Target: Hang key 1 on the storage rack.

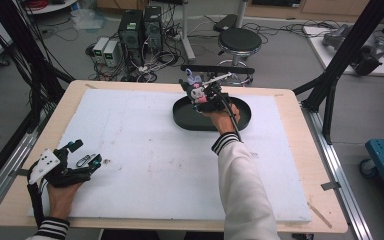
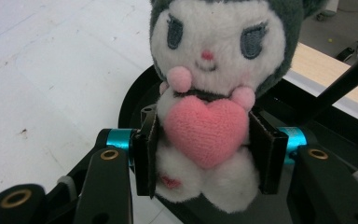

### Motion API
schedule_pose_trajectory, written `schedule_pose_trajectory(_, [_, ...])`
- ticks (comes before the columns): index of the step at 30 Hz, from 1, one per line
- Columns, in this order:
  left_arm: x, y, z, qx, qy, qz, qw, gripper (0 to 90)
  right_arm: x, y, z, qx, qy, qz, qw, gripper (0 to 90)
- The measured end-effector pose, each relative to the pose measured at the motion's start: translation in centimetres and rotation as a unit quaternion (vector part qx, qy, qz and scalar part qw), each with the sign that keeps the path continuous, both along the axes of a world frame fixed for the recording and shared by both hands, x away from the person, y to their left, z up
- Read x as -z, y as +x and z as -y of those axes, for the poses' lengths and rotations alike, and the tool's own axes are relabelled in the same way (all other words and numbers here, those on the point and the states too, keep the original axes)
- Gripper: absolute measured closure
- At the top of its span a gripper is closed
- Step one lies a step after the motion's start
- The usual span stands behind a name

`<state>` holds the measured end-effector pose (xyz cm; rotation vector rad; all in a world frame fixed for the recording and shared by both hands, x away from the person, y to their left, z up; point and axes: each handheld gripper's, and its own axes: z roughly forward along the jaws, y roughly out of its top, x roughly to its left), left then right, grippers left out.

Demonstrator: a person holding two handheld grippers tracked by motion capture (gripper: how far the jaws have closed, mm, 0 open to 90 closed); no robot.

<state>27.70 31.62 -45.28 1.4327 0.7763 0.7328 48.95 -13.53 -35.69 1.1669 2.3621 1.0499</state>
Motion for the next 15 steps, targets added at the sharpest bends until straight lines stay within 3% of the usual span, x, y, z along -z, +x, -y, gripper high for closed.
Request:
schedule_pose_trajectory(6, [0.01,0.01,0.02,0.0,0.0,0.001,1.0,9.8,0.31,0.25,0.0,0.0,0.0,0.004,1.0,48.9])
schedule_pose_trajectory(7, [0.01,0.01,0.02,0.0,0.001,0.001,1.0,9.8,0.35,0.24,-0.05,-0.004,-0.002,0.006,1.0,44.3])
schedule_pose_trajectory(10, [0.02,0.0,0.05,0.0,0.0,0.001,1.0,9.8,0.44,0.19,-0.11,-0.011,0.002,0.006,0.9999,18.0])
schedule_pose_trajectory(15, [0.02,-0.03,0.09,0.0,0.001,0.002,1.0,9.8,-0.05,-0.62,0.1,-0.038,0.006,0.005,0.9992,0.7])
